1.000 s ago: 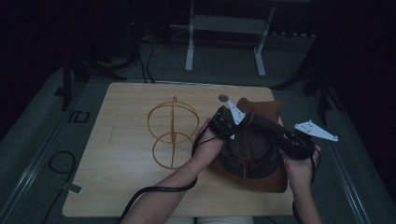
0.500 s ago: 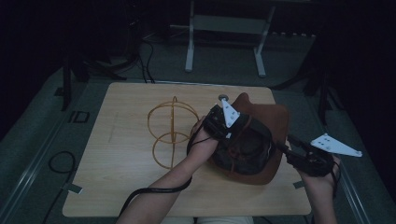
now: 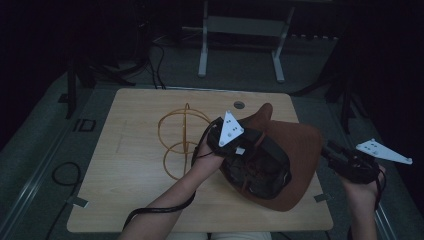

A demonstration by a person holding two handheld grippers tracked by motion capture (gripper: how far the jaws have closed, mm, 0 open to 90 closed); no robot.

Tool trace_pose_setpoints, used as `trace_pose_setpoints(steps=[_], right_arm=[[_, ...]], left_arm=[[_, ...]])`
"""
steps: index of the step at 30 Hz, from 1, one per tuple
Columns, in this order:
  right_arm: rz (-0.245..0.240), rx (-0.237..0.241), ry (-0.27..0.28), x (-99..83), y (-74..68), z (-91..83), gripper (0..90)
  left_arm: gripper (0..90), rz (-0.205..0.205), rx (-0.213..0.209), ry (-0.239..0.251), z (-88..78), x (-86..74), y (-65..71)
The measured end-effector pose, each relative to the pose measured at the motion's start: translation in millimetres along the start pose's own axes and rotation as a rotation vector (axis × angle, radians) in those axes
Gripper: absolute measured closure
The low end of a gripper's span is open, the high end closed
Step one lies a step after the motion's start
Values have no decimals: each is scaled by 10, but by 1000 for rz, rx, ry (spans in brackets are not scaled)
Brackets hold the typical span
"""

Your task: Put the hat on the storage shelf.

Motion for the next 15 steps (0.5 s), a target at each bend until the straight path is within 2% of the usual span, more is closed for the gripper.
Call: trace_pose_setpoints(steps=[1, 2, 4, 5, 6, 7, 8, 10, 11, 12, 13, 15], right_arm=[[-12, 36, 12, 25, -3, 32, 545], [-15, 46, 17, 32, -14, 39, 546], [-32, 88, 18, 47, -73, 65, 545], [-32, 88, 18, 47, -73, 65, 545], [-55, 117, 14, 59, -161, 107, 541], [-61, 130, 16, 64, -189, 121, 538], [-65, 141, 20, 71, -231, 138, 538], [-86, 186, 31, 86, -328, 159, 535], [-101, 208, 38, 97, -395, 167, 535], [-101, 208, 38, 97, -395, 167, 535], [-123, 248, 51, 111, -497, 172, 533], [-145, 320, 69, 125, -613, 175, 526]], left_arm=[[874, 31, -33, 37, -33, -1, 30], [874, 56, -81, 62, -62, -5, 49], [874, 71, -94, 79, -78, -9, 57], [874, 78, -112, 87, -92, -11, 63], [874, 77, -159, 114, -114, -11, 68], [874, 76, -175, 129, -125, -10, 72], [874, 78, -233, 156, -150, -7, 77], [874, 87, -238, 168, -160, -6, 85], [874, 89, -284, 190, -181, -3, 90], [874, 91, -303, 208, -194, -3, 93], [874, 95, -339, 232, -217, 2, 99], [874, 100, -346, 246, -229, 7, 103]])
Point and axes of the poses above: each handheld gripper's, and its own axes: z roughly forward along the jaws, x roughly out of its top, y roughly to its right, the point moved 4 cm from there along z, roughly forward along the jaws, and after that the axes turned 11 degrees about -y, right-handed, at the moved point
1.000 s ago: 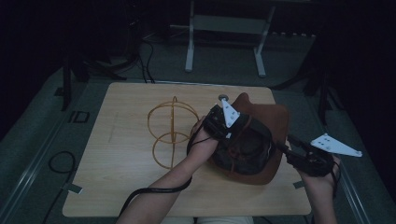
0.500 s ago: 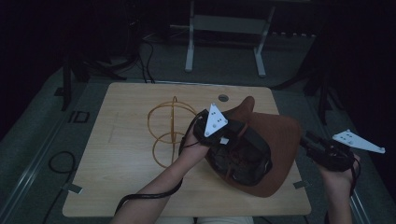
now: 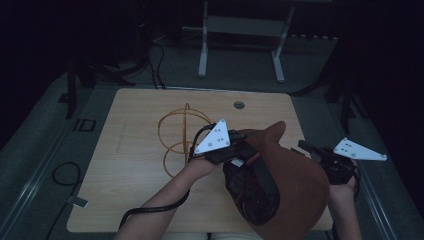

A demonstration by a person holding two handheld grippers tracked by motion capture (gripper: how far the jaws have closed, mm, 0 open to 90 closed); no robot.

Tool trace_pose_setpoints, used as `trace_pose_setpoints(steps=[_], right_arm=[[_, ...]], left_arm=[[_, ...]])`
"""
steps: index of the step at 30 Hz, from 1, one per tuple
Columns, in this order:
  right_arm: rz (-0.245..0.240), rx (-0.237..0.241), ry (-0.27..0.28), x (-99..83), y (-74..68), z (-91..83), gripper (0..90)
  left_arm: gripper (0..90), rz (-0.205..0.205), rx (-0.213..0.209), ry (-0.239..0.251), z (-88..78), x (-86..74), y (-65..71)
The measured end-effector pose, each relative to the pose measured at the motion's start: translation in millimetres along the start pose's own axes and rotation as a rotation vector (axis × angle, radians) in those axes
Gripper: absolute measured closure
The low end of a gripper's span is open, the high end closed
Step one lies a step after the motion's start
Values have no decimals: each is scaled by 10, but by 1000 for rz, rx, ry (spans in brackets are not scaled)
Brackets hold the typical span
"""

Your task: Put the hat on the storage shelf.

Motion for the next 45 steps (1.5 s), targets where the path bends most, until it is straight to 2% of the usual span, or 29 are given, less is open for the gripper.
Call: trace_pose_setpoints(steps=[2, 3, 6, 10, 13, 18, 22, 24, 26, 28, 31, 34, 35, 40, 41, 43, 45], right_arm=[[-11, 19, 3, 14, -46, 24, 523], [-41, 57, 5, 48, -141, 76, 514], [-55, 74, 5, 78, -191, 114, 511], [-69, 94, 5, 127, -253, 207, 498], [-77, 129, 10, 144, -284, 292, 481], [-71, 153, 24, 198, -301, 382, 463], [-64, 171, 33, 224, -307, 414, 462], [-51, 199, 49, 258, -313, 458, 466], [-44, 216, 60, 271, -324, 478, 466], [-41, 224, 67, 283, -326, 480, 494], [-45, 237, 59, 299, -344, 492, 594], [-47, 245, 41, 306, -353, 494, 796], [-53, 254, 42, 306, -361, 492, 832], [-44, 262, 39, 311, -367, 463, 876], [-42, 265, 38, 313, -366, 453, 878], [-37, 266, 49, 315, -364, 434, 881], [-36, 268, 50, 317, -366, 413, 882]], left_arm=[[875, -1, 0, 2, 2, 5, 1], [874, 3, 13, -7, 13, 16, -1], [874, -5, 13, 2, 20, 28, -1], [874, -10, 54, -36, 74, 37, 2], [874, -26, 74, -66, 144, 11, 6], [874, -11, 98, -80, 217, 3, 51], [874, -22, 105, -73, 232, 19, 56], [873, -2, 112, -76, 249, 34, 93], [873, -1, 121, -75, 247, 47, 102], [872, -8, 119, -69, 241, 52, 96], [871, -22, 122, -65, 234, 44, 87], [870, -28, 112, -66, 229, 43, 75], [869, -26, 107, -64, 227, 45, 74], [861, -38, 85, -65, 232, 63, 66], [835, -48, 93, -65, 233, 70, 60], [780, -66, 79, -62, 221, 85, 33], [689, -72, 88, -65, 207, 98, 13]])
Point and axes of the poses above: each handheld gripper's, and its own axes: z roughly forward along the jaws, x roughly out of its top, y roughly to its right, the point moved 4 cm from there along z, roughly forward along the jaws, and after that the axes turned 11 degrees about -y, right-handed, at the moved point
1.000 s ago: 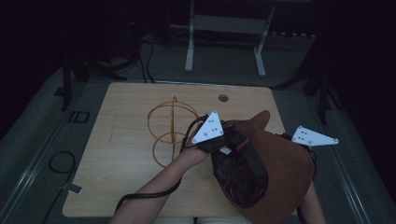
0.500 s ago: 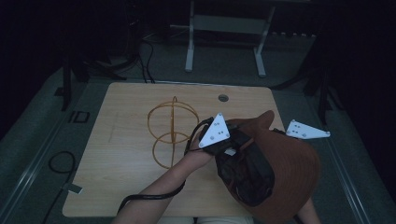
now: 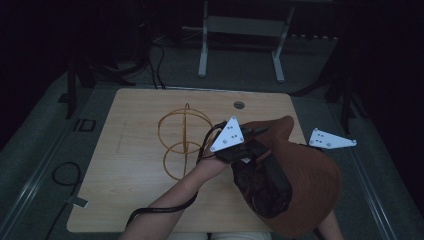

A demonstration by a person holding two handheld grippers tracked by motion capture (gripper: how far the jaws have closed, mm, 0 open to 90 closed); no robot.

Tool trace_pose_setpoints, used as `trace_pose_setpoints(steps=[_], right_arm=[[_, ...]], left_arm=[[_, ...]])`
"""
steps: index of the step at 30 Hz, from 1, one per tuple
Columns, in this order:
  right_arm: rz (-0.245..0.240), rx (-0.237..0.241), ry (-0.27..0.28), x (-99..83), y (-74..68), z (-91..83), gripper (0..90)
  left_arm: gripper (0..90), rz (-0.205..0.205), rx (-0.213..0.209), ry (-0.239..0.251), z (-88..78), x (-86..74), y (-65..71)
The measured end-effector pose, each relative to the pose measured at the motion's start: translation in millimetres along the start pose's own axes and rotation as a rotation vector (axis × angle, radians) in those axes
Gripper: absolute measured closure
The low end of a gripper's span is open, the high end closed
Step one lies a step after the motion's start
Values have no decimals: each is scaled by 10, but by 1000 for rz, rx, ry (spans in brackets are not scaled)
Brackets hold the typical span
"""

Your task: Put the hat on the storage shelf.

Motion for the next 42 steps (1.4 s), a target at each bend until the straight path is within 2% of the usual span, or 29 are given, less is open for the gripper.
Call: trace_pose_setpoints(steps=[1, 4, 6, 8, 10, 14, 17, 20, 21, 24, 25, 26, 30, 40, 42], right_arm=[[3, 1, 6, 2, -1, -13, 883], [9, -2, 27, 10, 7, -68, 884], [22, 2, 51, 25, 30, -120, 884], [21, -18, 61, 46, 46, -165, 883], [24, -29, 78, 69, 74, -203, 884], [36, -61, 99, 112, 139, -280, 883], [47, -88, 112, 141, 187, -327, 883], [58, -115, 116, 173, 233, -342, 883], [63, -126, 116, 194, 261, -337, 883], [71, -139, 123, 226, 297, -319, 882], [69, -145, 125, 238, 309, -310, 882], [76, -150, 127, 261, 325, -294, 882], [77, -158, 122, 326, 361, -230, 882], [64, -184, 119, 578, 423, 54, 882], [62, -187, 116, 645, 437, 145, 881]], left_arm=[[636, -15, -4, 0, -11, 8, -14], [486, -35, 27, -14, -47, 20, -63], [460, -28, 45, -25, -66, 19, -78], [414, -32, 51, -43, -82, 19, -84], [391, -27, 78, -58, -107, 13, -97], [315, -59, 95, -88, -192, -29, -138], [281, -55, 114, -121, -267, -73, -133], [251, -51, 123, -145, -342, -123, -111], [199, -65, 102, -157, -384, -158, -100], [188, -60, 90, -162, -447, -212, -69], [188, -51, 97, -169, -480, -246, -53], [188, -48, 82, -171, -510, -274, -39], [188, -59, 78, -184, -601, -375, -6], [187, -81, 85, -251, -888, -822, 108], [183, -95, 83, -267, -950, -930, 131]])
Point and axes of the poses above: each handheld gripper's, and its own axes: z roughly forward along the jaws, x roughly out of its top, y roughly to its right, the point moved 4 cm from there along z, roughly forward along the jaws, and after that the axes turned 11 degrees about -y, right-handed, at the moved point
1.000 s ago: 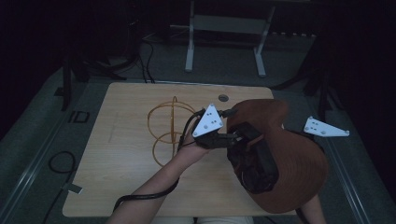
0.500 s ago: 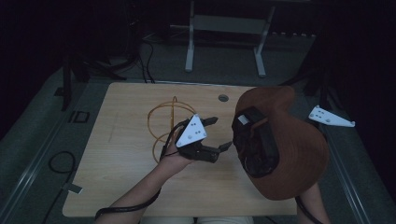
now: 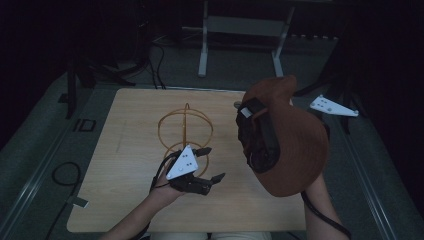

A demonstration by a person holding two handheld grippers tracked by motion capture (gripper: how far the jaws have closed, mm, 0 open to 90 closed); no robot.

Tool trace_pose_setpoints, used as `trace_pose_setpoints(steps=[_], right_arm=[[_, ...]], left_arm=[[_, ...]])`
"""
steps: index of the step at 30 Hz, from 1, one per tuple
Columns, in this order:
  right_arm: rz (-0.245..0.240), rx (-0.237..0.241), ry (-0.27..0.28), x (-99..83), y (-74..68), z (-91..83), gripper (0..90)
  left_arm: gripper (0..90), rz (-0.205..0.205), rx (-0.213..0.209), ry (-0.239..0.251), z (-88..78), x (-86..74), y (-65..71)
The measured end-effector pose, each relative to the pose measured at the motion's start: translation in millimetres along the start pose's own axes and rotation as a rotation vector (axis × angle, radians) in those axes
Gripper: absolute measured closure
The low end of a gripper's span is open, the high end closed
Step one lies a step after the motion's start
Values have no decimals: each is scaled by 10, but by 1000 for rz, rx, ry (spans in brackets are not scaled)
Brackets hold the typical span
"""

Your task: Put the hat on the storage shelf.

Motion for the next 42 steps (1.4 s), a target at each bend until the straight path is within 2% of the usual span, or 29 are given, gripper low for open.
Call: trace_pose_setpoints(steps=[2, 3, 5, 7, 9, 14, 19, 23, 24, 25, 30, 37, 42], right_arm=[[4, 1, -2, 38, -6, 70, 882], [4, 4, 0, 58, -11, 105, 881], [1, 2, -2, 78, -13, 140, 881], [1, -1, -2, 147, -18, 259, 881], [4, -2, -2, 164, -20, 286, 881], [3, -6, 13, 299, -57, 464, 881], [-17, 0, 16, 478, -155, 653, 881], [-41, -13, 4, 554, -221, 773, 881], [-49, -16, -3, 593, -254, 855, 881], [-49, -16, -3, 593, -254, 855, 881], [-57, -29, -18, 637, -366, 1084, 880], [-67, 35, -57, 670, -604, 1335, 878], [-109, 86, -130, 621, -836, 1556, 875]], left_arm=[[182, -16, 7, -20, -59, -180, 9], [180, -16, 7, -20, -59, -180, 9], [180, -31, 12, -20, -115, -296, 19], [180, -31, 20, -31, -169, -404, 33], [180, -30, 28, -45, -214, -506, 45], [180, -75, 59, -67, -355, -816, 16], [180, -135, 117, -75, -506, -1092, -80], [180, -155, 174, -95, -631, -1273, -152], [180, -163, 178, -95, -655, -1300, -164], [180, -172, 189, -94, -686, -1335, -175], [180, -207, 239, -90, -828, -1477, -238], [181, -242, 285, -80, -939, -1563, -344], [181, -250, 296, -87, -949, -1602, -380]])
Point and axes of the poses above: each handheld gripper's, and its own axes: z roughly forward along the jaws, x roughly out of its top, y roughly to its right, the point moved 4 cm from there along z, roughly forward along the jaws, and after that the axes turned 11 degrees about -y, right-handed, at the moved point
